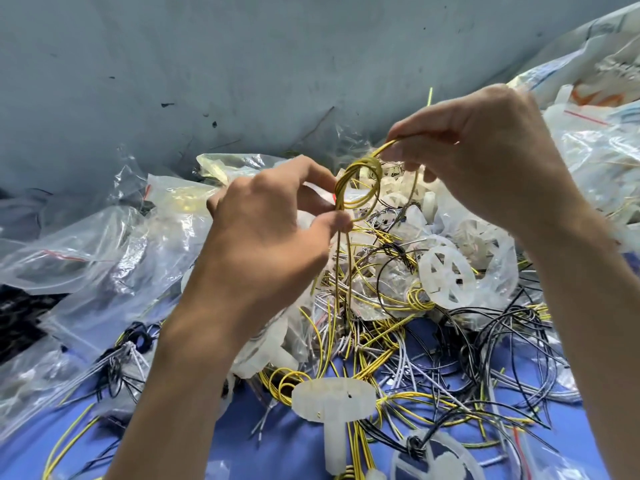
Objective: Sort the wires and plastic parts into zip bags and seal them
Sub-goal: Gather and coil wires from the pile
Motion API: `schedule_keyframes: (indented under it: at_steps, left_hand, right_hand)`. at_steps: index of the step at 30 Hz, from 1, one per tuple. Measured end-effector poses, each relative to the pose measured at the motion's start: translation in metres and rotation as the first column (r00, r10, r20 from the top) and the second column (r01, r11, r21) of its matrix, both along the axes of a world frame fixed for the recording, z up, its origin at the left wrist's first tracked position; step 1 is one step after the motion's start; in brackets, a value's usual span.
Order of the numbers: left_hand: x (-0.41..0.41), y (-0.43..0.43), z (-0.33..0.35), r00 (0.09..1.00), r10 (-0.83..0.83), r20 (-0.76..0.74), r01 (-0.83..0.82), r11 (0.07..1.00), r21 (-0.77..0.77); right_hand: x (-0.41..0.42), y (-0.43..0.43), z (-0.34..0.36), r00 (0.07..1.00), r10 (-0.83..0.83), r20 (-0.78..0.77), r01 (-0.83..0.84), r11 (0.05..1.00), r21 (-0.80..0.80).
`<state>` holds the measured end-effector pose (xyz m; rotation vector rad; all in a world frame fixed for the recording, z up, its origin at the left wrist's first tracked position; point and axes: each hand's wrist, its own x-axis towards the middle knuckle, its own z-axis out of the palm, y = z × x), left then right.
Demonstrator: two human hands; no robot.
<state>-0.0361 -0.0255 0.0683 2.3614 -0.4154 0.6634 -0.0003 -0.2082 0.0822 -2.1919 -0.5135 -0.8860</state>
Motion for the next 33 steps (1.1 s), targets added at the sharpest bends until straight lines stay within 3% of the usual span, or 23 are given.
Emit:
schedule_keyframes:
  at_steps: [5,11,15,20,33]
  left_hand:
    - [0.006,0.007,-0.006,0.997,0.008,-0.081,-0.005,0.999,0.040]
    - [0.008,0.006,-0.008,0.986,-0.041,-0.165,0.047,0.998,0.032]
    - [0.008,0.008,-0.008,0.978,-0.080,-0.192,0.068,0.995,-0.069]
    - [0.009,0.003,-0.007,0.993,-0.059,-0.101,0.040,0.983,-0.179]
    - [0.004,0.004,-0.006,0.967,-0.152,-0.206,0.177,0.978,0.109]
  right_hand:
    - [0.004,0.005,-0.004,0.991,-0.118,0.058,0.121,0.992,-0.042]
    - [0.008,0.001,-0.006,0.985,-0.154,0.073,0.151,0.988,0.042]
    - [0.007,0.006,-0.006,0.988,-0.134,0.076,0.129,0.990,0.063]
    - [0.006,0.008,-0.005,0.990,-0.123,0.067,0.118,0.990,0.075]
    - [0.016,-0.014,-0.008,0.972,-0.233,0.025,0.231,0.971,0.061]
